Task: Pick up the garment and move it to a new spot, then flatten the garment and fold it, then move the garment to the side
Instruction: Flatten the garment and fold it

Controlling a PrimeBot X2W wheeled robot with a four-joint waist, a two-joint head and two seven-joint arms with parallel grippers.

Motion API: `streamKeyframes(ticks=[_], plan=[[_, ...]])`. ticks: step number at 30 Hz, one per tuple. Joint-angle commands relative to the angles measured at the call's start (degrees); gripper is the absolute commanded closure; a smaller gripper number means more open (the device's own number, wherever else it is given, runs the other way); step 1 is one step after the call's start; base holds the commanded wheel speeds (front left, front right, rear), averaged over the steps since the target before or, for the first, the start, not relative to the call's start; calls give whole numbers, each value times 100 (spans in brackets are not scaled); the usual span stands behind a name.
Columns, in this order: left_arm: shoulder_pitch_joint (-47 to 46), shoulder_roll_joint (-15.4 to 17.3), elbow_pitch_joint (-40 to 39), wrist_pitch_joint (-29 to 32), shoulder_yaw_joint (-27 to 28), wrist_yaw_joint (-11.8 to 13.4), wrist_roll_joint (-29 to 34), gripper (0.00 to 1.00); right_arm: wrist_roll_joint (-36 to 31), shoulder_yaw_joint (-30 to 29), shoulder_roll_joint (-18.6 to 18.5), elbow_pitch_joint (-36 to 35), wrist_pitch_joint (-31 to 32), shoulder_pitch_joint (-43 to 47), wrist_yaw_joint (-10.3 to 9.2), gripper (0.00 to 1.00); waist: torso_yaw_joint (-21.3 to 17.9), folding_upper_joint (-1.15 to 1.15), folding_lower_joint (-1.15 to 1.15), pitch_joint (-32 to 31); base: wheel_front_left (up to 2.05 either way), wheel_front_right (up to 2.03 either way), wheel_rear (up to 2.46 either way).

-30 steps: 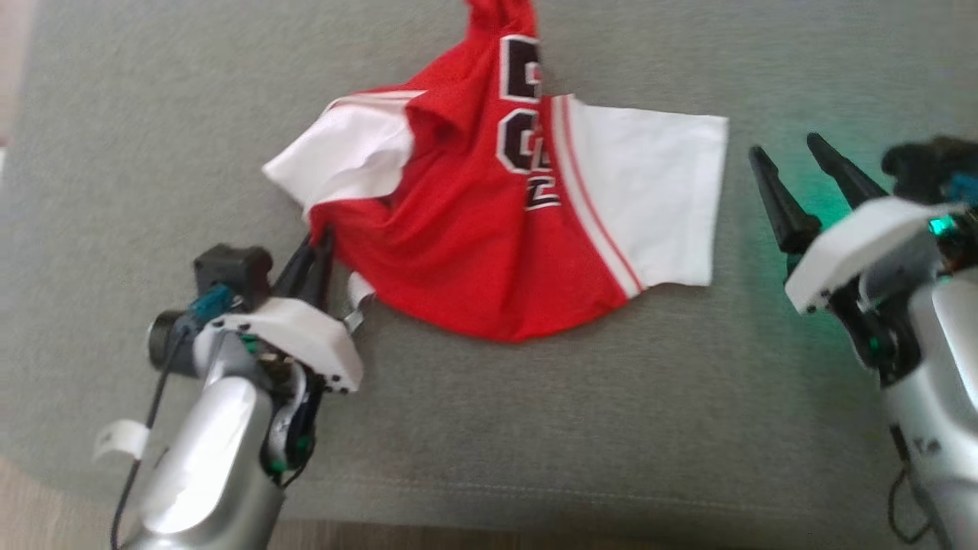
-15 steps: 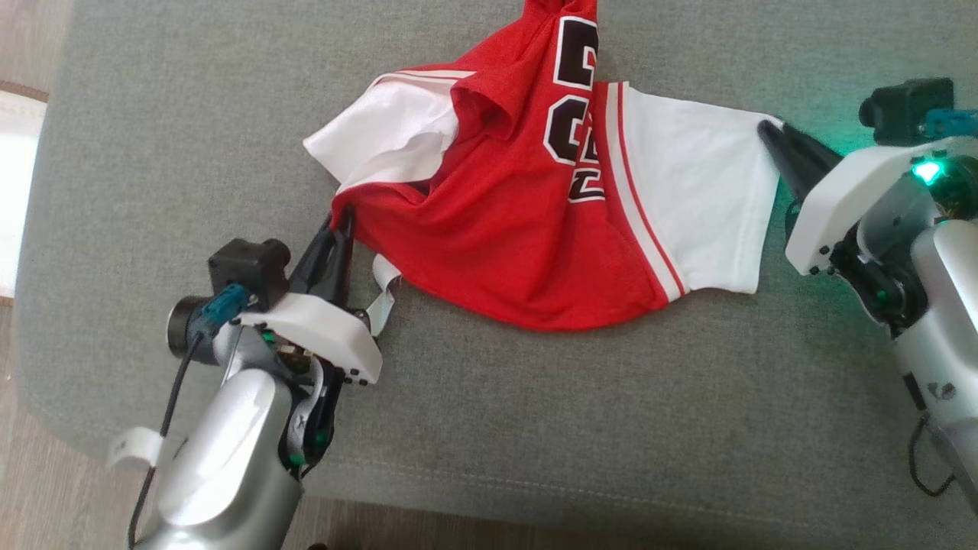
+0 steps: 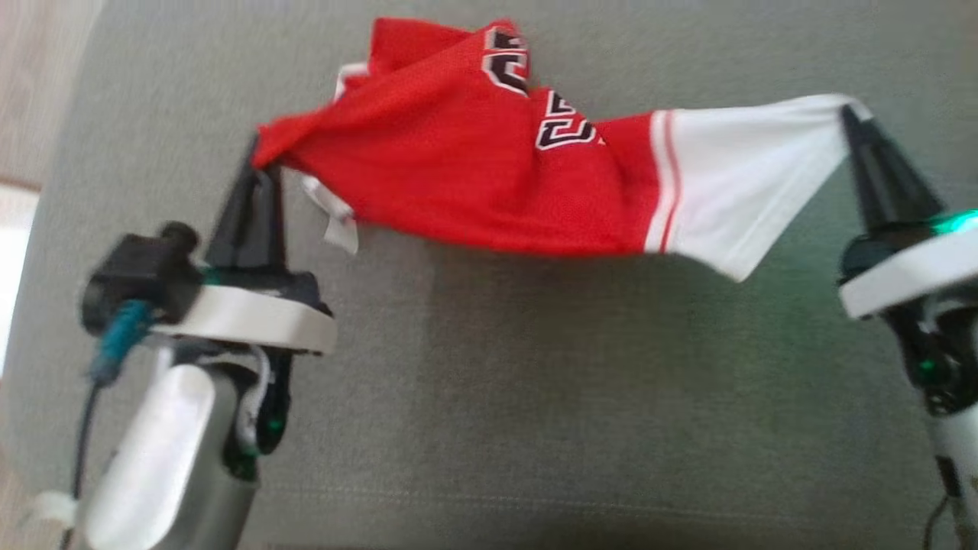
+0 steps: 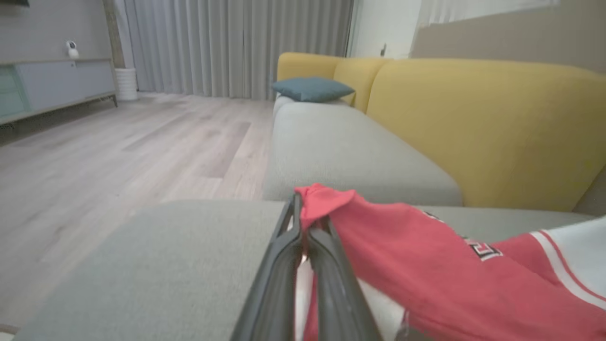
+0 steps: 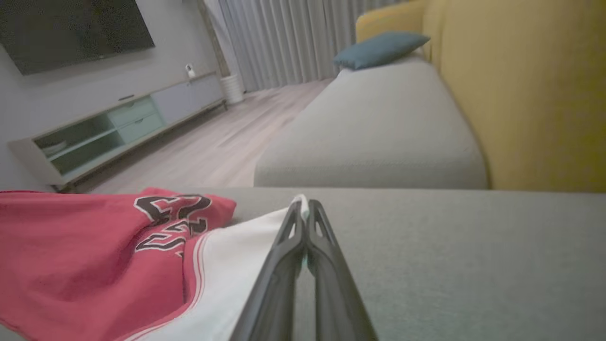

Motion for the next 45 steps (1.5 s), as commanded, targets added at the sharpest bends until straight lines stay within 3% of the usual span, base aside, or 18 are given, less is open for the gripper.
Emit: streamKeyframes(ticks=[1,6,14,19,24,28,32,38,45], plan=[[-152,194,-373,28,272,50,64,100,-90,-114,-15,-398,-55,41,37,100,-238,0,0,-264,0,0,0],[-323,444,-1312,287,400,142,203,100,-532,-899,215,-1754,61,327,37,100,-495,0,0,-605,0,0,0],[-1230,754,-2293,827,450,27,420,100,-1096,-1753,246,-3449,590,15,37,100,-721,0,0,-1015,0,0,0],[-1764,831,-2453,1157,448,-51,440,100,-1146,-2086,118,-3939,936,-383,37,100,-787,0,0,-1093,0,0,0],[-1995,841,-2405,1387,459,-71,365,100,-1026,-2237,-3,-3981,1102,-697,37,100,-825,0,0,-1033,0,0,0],[-2129,716,-2108,1514,415,-116,129,100,-728,-2118,-84,-3527,1147,-995,37,100,-805,0,0,-852,0,0,0],[-2464,468,-1338,1449,329,-253,-153,100,-395,-1739,-249,-2612,977,-1508,37,100,-752,0,0,-580,0,0,0],[-3686,23,769,943,343,-566,-408,100,-185,-803,-328,-730,194,-3119,37,100,-720,0,0,-255,0,0,0],[-5274,-277,3377,-147,570,-773,-429,100,-34,281,217,1493,-1001,-5072,37,100,-912,0,0,-179,0,0,0]])
